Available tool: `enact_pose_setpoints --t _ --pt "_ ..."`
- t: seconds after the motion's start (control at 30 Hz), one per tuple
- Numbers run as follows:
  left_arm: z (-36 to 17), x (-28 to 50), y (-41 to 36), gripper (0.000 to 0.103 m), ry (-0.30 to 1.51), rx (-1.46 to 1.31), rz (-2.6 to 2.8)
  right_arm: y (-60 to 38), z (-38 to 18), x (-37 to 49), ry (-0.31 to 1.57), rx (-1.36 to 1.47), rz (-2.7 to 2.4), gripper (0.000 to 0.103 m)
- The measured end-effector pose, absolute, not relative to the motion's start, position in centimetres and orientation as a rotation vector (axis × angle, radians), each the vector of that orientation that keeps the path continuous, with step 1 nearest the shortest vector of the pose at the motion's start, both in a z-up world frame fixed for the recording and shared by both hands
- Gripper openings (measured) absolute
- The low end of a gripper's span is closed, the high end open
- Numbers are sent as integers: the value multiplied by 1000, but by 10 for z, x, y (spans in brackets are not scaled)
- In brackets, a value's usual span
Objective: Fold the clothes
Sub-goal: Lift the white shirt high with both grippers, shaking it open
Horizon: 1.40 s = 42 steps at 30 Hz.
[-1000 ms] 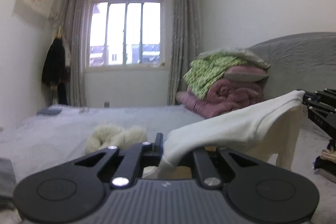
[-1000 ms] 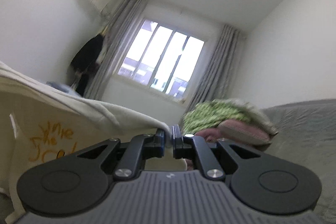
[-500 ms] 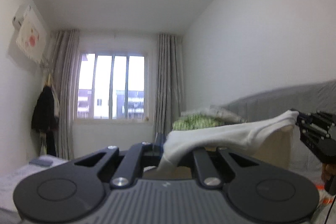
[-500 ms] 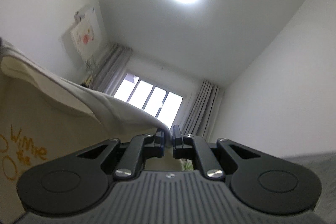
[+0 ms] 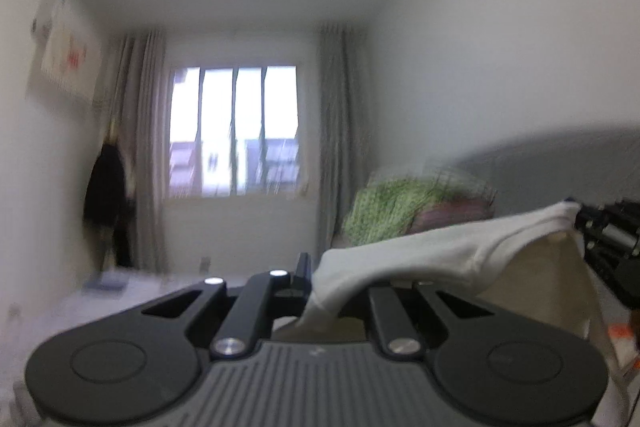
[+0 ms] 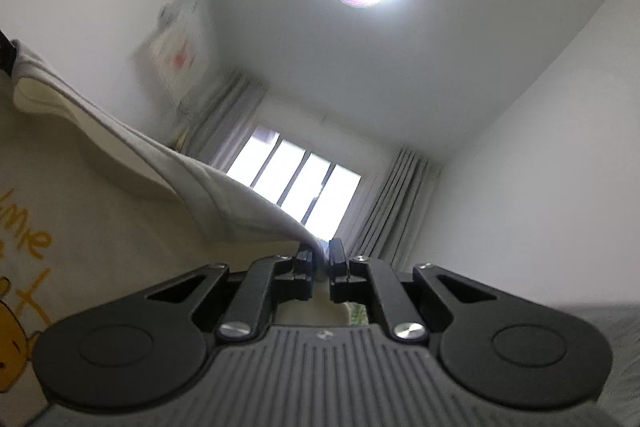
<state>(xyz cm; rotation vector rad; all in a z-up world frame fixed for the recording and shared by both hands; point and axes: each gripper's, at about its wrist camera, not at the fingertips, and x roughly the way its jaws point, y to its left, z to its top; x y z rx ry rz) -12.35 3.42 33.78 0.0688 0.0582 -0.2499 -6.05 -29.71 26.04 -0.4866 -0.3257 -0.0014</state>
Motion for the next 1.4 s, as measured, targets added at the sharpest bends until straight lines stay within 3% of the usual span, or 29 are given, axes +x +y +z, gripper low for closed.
enact_pose_setpoints --t 0.2,0.33,0.53,0.9,1.0,1.13,1.2,1.33,1.4 --pt "223 8 9 8 372 105 -148 -279 174 80 49 -549 46 6" --pt "168 70 9 8 479 50 -125 -265 138 131 177 -582 42 6" --pt "156 129 2 8 556 99 -151 -255 148 189 290 -505 3 6" --pt "98 200 -22 9 722 140 -182 -253 83 221 443 -487 -78 6" --pt "85 209 -24 21 749 166 -166 -245 67 234 472 -500 -86 6" --pt "72 210 -17 28 760 149 -173 -249 58 244 509 -473 -77 6" --pt "70 213 -10 47 767 102 -168 -253 57 248 525 -447 -70 6" --pt "70 210 0 64 780 120 -199 -258 56 246 565 -406 -20 12" --pt "71 204 4 76 783 163 -219 -269 63 233 547 -342 0 21"
